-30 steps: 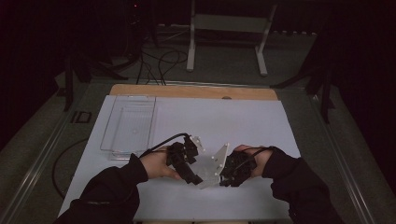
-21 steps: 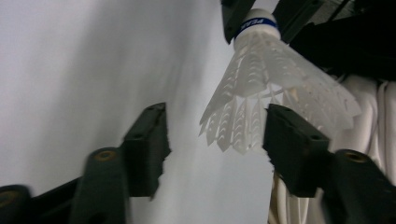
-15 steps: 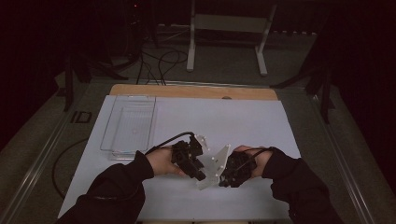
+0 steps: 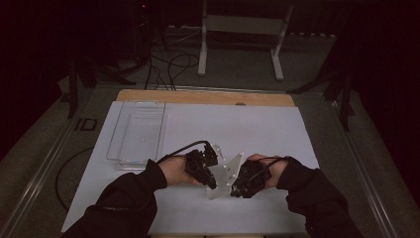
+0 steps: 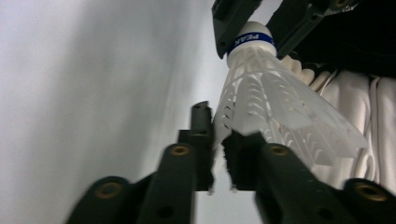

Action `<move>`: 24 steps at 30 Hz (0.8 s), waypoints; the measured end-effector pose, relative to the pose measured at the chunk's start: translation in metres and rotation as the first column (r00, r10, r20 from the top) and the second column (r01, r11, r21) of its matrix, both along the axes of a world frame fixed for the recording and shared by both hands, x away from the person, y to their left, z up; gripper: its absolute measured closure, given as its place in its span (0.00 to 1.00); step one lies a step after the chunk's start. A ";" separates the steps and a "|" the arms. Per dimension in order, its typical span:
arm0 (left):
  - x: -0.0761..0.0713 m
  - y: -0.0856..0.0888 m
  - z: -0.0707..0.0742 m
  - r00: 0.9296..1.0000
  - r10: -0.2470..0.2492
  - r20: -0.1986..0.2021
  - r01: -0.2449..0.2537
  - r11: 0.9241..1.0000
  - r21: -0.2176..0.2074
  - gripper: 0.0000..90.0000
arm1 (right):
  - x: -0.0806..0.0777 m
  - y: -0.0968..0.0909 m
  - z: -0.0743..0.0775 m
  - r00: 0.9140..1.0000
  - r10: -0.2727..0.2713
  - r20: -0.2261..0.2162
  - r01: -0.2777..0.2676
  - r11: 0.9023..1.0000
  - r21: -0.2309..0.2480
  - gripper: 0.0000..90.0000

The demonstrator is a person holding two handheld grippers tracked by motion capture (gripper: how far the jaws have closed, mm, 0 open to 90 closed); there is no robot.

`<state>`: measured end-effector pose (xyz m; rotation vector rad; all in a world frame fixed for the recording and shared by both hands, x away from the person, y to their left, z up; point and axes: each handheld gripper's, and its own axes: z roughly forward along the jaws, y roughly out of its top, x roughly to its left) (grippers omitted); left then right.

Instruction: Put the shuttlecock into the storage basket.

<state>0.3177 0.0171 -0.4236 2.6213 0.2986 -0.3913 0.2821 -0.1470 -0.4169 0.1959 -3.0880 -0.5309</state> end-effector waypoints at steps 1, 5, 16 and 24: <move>0.001 0.000 0.000 1.000 -0.011 -0.010 0.011 1.000 0.004 0.97 | 0.000 0.000 -0.001 1.000 0.003 -0.004 -0.003 1.000 0.004 0.74; 0.000 -0.001 0.000 1.000 -0.023 -0.013 0.023 1.000 0.020 1.00 | -0.001 0.001 -0.003 1.000 0.009 0.003 -0.009 1.000 -0.002 0.74; 0.002 0.003 -0.002 0.999 -0.037 -0.026 0.038 0.999 0.034 1.00 | -0.002 0.007 -0.008 1.000 -0.007 0.018 0.007 1.000 -0.010 0.71; 0.006 0.012 0.001 1.000 -0.018 -0.012 0.018 0.999 0.038 1.00 | 0.006 0.004 -0.014 0.983 -0.183 -0.014 0.183 0.983 -0.031 0.43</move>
